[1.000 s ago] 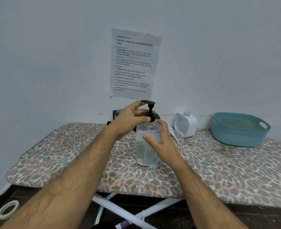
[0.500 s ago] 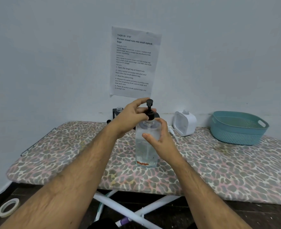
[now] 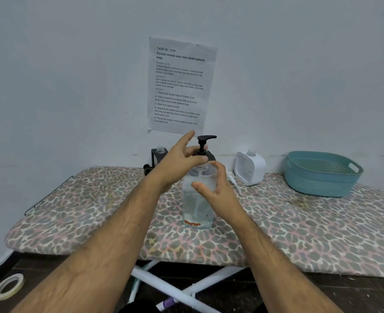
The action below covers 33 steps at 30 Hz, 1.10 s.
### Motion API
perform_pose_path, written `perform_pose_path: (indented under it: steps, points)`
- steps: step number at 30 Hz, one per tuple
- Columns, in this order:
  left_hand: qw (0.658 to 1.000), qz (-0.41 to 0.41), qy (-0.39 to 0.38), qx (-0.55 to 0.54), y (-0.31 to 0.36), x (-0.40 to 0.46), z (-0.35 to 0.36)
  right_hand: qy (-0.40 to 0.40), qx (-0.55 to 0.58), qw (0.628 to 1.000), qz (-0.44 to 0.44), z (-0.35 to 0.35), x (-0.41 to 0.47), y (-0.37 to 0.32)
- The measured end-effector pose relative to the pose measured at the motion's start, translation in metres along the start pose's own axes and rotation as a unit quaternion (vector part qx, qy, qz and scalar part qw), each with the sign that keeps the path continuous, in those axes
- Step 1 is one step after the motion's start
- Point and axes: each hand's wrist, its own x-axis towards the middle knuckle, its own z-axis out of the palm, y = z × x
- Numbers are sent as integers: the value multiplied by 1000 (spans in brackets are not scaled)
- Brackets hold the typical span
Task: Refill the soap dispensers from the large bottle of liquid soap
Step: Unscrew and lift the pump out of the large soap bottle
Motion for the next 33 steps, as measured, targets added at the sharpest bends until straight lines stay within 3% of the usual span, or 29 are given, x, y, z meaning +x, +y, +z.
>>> perform_pose_path:
  steps: [4, 10, 33]
  points:
    - [1000, 10, -5, 4, -5, -2, -7, -3, 5, 1000, 2, -1, 0, 1]
    - [996, 45, 78, -16, 4, 4, -1, 1, 7, 1000, 4, -1, 1, 3]
    - [987, 105, 118, -14, 83, 2, -21, -16, -4, 999, 34, -9, 6, 2]
